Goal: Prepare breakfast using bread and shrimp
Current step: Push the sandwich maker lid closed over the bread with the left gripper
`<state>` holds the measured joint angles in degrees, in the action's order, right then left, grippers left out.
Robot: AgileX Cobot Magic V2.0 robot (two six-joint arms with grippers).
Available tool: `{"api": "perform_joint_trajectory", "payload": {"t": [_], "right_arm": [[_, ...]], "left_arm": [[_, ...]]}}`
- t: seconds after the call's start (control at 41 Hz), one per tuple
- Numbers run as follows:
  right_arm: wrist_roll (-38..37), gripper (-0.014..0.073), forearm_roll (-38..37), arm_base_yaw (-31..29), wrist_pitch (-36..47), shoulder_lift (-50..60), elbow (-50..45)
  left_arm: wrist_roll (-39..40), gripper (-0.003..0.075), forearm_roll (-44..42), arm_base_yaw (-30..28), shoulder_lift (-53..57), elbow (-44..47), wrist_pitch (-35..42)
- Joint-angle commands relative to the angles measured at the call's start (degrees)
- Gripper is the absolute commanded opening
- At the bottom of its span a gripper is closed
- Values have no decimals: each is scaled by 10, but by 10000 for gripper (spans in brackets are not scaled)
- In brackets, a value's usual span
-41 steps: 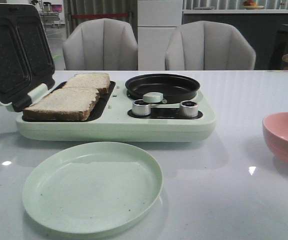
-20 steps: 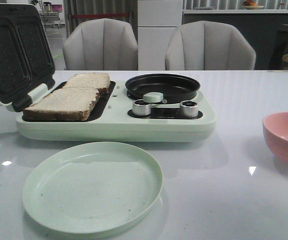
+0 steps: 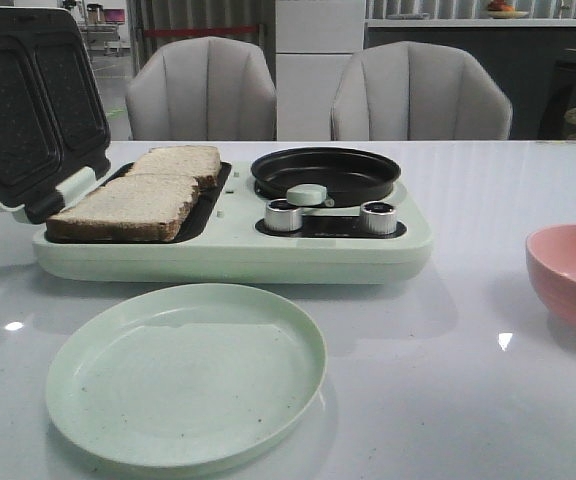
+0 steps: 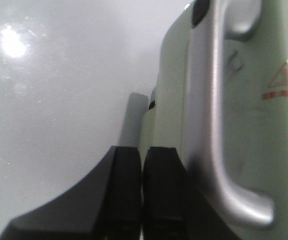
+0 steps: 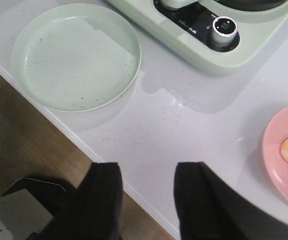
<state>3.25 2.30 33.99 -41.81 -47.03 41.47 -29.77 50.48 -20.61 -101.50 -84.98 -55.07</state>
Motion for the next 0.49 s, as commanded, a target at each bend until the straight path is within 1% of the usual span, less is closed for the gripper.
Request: {"api": "perform_joint_trajectory", "payload": {"t": [0.0, 0.146, 0.293, 0.464], "right_arm": [[-1, 377, -5, 0, 37, 4, 17], [-1, 377, -5, 0, 37, 4, 17], [-1, 377, -5, 0, 37, 4, 17], [-1, 377, -5, 0, 37, 4, 17]], "left_arm": [[-13, 130, 49, 14, 27, -25, -15], [-24, 130, 49, 34, 30, -25, -35], [-28, 130, 49, 58, 51, -25, -38], [-40, 130, 46, 111, 89, -15, -36]]}}
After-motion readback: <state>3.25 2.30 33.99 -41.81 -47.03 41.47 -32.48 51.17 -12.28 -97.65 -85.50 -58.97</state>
